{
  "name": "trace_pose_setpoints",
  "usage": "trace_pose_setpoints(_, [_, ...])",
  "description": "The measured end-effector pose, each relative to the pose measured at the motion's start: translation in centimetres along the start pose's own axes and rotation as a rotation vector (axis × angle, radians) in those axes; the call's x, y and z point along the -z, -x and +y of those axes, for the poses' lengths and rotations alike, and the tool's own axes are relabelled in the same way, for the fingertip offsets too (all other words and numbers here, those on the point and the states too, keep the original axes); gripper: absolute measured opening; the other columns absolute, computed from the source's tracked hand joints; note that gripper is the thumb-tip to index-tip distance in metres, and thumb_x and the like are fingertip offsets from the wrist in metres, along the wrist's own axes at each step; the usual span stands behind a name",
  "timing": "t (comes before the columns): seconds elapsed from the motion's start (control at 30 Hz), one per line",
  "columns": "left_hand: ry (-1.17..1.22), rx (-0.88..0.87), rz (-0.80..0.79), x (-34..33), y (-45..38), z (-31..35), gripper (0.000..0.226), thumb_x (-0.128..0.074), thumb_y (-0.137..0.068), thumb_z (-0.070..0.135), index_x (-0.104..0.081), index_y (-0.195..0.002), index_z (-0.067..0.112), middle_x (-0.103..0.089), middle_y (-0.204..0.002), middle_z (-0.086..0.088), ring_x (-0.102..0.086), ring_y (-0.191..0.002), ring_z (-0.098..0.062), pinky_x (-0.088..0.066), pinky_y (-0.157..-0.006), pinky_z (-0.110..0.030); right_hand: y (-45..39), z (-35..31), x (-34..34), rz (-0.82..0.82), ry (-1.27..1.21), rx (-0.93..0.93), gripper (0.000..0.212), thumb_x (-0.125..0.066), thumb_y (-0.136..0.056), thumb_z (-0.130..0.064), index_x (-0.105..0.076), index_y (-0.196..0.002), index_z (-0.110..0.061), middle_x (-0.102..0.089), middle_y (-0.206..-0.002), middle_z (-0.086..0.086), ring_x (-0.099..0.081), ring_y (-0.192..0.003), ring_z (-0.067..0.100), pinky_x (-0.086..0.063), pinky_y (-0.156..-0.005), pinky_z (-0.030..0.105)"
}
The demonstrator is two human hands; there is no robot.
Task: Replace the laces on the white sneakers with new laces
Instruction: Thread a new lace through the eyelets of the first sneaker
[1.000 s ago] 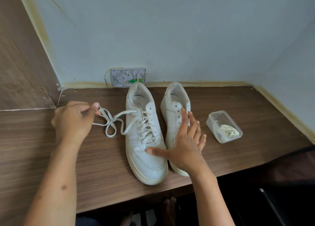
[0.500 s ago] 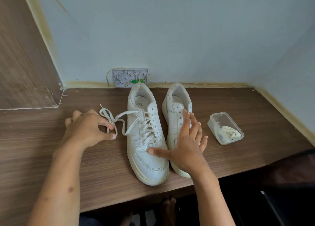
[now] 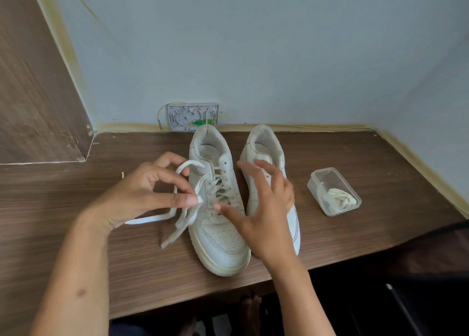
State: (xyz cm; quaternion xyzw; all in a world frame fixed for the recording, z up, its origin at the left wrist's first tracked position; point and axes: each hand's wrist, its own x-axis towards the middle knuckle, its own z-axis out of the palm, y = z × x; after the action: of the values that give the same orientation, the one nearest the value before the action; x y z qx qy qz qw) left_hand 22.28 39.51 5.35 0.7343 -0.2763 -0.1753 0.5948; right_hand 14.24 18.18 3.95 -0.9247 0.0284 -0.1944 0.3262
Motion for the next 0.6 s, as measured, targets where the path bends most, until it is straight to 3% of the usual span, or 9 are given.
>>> trace_pose_setpoints(0.1, [-0.053, -0.041, 0.024, -0.4, -0.5, -0.2, 0.046, -0.082, -0.055, 0.064, -0.081, -0.076, 0.023, -0.051, -0.108, 0.005, -0.050, -0.110, -0.006, -0.033, -0.097, -0.015, 0.4, -1.1, -1.1, -0.023, -0.171, 0.087, 0.041, -0.070, -0.077, -0.060, -0.063, -0.114, -0.047, -0.039, -0.132, -0.023, -0.030, -0.128, 0.010, -0.024, -0.108, 0.032])
trace_pose_setpoints(0.17, [-0.072, -0.051, 0.041, -0.5, -0.6, -0.4, 0.044, -0.081, -0.055, 0.064, -0.081, -0.076, 0.025, -0.050, -0.106, 0.009, -0.049, -0.109, -0.005, -0.033, -0.096, -0.010, 0.6, -1.6, -1.8, -0.052, -0.235, 0.093, 0.028, -0.069, -0.082, -0.052, -0.067, -0.109, -0.045, -0.042, -0.127, -0.026, -0.035, -0.124, 0.010, -0.029, -0.105, 0.034])
trace_pose_setpoints(0.33, [-0.181, -0.036, 0.145, 0.0, -0.6, -1.0, 0.052, -0.073, -0.050, 0.081, -0.079, -0.076, 0.036, -0.050, -0.116, 0.023, -0.045, -0.119, -0.002, -0.027, -0.101, -0.014, 0.8, -1.9, -2.2, -0.209, -0.386, -0.008, 0.032, -0.067, -0.079, -0.043, -0.066, -0.111, -0.044, -0.050, -0.120, -0.026, -0.038, -0.121, 0.004, -0.029, -0.108, 0.039])
trace_pose_setpoints(0.47, [-0.265, -0.018, 0.167, 0.1, -0.8, -1.6, 0.041, -0.071, -0.056, 0.075, -0.077, -0.078, 0.041, -0.043, -0.137, 0.033, -0.029, -0.138, 0.004, -0.018, -0.111, -0.025, 0.6, -1.5, -2.3, -0.110, -0.342, -0.016, 0.021, -0.062, -0.086, -0.050, -0.070, -0.102, -0.040, -0.055, -0.110, -0.024, -0.044, -0.112, 0.005, -0.037, -0.099, 0.044])
trace_pose_setpoints(0.53, [-0.324, -0.002, 0.213, 0.3, -0.8, -1.9, 0.031, -0.070, -0.064, 0.071, -0.076, -0.080, 0.044, -0.039, -0.140, 0.034, -0.024, -0.142, -0.004, -0.015, -0.116, -0.037, 0.4, -1.1, -2.1, -0.108, -0.344, -0.008, 0.013, -0.064, -0.090, -0.044, -0.071, -0.101, -0.039, -0.056, -0.108, -0.022, -0.045, -0.110, 0.005, -0.039, -0.098, 0.041])
trace_pose_setpoints(0.6, [-0.348, 0.017, 0.297, 0.6, -0.7, -1.9, 0.020, -0.071, -0.071, 0.064, -0.074, -0.078, 0.045, -0.039, -0.139, 0.036, -0.022, -0.142, -0.005, -0.012, -0.116, -0.038, 0.1, -0.7, -1.5, -0.145, -0.387, 0.001, 0.009, -0.066, -0.092, -0.036, -0.073, -0.098, -0.035, -0.059, -0.104, -0.018, -0.051, -0.106, 0.008, -0.042, -0.095, 0.031])
